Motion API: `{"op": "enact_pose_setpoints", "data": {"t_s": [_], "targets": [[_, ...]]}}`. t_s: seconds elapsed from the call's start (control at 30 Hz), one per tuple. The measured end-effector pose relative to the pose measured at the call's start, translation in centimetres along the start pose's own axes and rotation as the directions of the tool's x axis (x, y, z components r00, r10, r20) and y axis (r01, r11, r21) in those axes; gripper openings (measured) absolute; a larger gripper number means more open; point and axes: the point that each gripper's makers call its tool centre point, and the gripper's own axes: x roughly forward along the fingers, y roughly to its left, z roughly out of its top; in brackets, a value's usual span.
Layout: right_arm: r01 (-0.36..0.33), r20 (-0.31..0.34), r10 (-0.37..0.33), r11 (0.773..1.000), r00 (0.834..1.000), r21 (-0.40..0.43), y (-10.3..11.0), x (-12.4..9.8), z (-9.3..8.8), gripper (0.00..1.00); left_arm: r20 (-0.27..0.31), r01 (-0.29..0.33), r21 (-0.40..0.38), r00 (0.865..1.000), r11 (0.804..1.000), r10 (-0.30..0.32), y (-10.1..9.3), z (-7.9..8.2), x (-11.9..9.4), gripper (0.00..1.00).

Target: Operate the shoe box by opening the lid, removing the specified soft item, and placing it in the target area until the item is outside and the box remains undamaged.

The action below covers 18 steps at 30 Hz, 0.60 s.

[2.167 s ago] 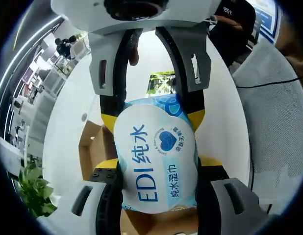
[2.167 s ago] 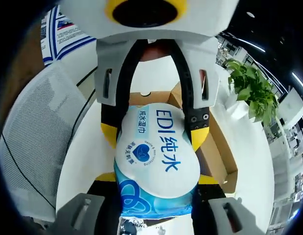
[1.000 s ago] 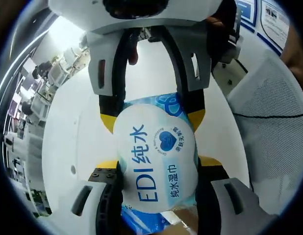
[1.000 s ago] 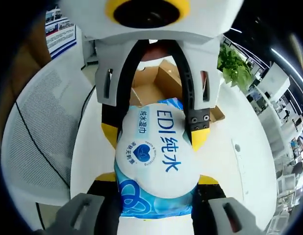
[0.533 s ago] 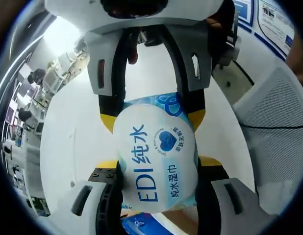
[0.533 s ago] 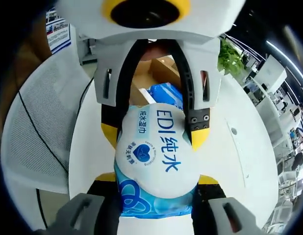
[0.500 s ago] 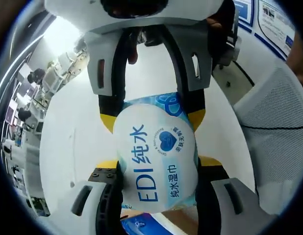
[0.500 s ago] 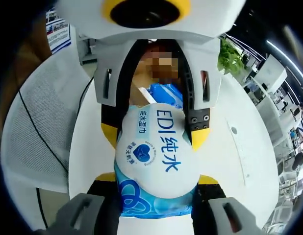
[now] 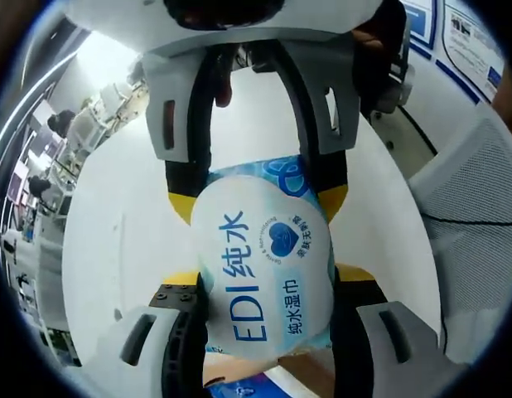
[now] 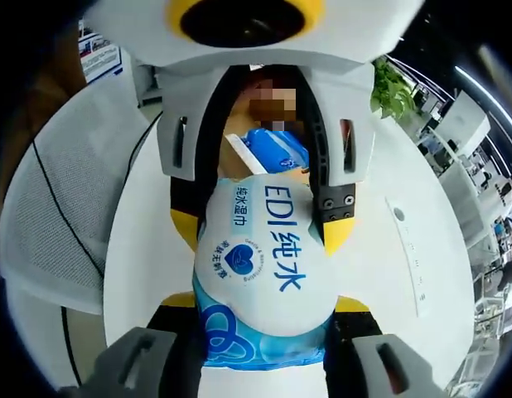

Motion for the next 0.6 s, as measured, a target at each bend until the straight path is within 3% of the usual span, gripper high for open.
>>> {"op": "enact_pose_setpoints", "data": {"t_s": [0.6], "targets": [[-0.052,-0.016,0.051,0.999,0.999,-0.018,-1.3,3.6,-1.6,0.55,-0.009,0.006,-0.052,1.000,0.999,-0.007,0.9,-2.4,2.9,0.59]]}}
